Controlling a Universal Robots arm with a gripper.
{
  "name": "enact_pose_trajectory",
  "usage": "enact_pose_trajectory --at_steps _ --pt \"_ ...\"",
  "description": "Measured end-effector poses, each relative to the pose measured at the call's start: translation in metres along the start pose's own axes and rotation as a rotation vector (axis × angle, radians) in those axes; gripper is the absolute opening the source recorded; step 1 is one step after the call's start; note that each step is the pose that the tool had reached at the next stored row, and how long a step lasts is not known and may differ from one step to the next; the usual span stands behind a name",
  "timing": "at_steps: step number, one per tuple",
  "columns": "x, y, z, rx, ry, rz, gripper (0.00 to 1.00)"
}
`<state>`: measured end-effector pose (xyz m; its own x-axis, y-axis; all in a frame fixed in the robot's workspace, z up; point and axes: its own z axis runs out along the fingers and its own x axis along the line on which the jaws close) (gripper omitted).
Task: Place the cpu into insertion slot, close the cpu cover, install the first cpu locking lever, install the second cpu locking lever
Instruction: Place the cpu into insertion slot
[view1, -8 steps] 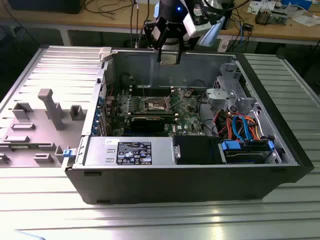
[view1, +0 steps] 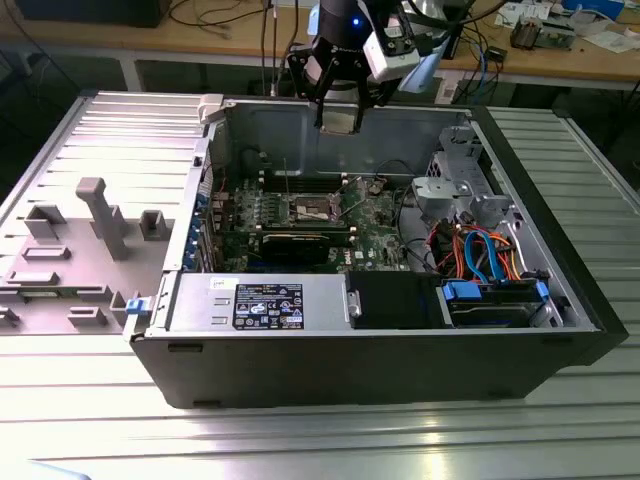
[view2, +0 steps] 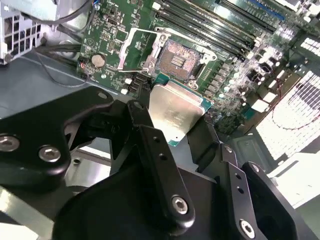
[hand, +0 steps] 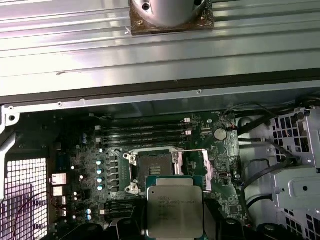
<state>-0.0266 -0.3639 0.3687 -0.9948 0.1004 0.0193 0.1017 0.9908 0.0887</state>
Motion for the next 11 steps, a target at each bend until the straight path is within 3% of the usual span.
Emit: enact_pose_trajectory --at_steps 1,11 --pt "0.0 0.0 0.0002 0.0 -0.0013 0.016 0.54" --pt "0.0 0.0 0.0003 -0.0002 -0.0018 0.019 0.54"
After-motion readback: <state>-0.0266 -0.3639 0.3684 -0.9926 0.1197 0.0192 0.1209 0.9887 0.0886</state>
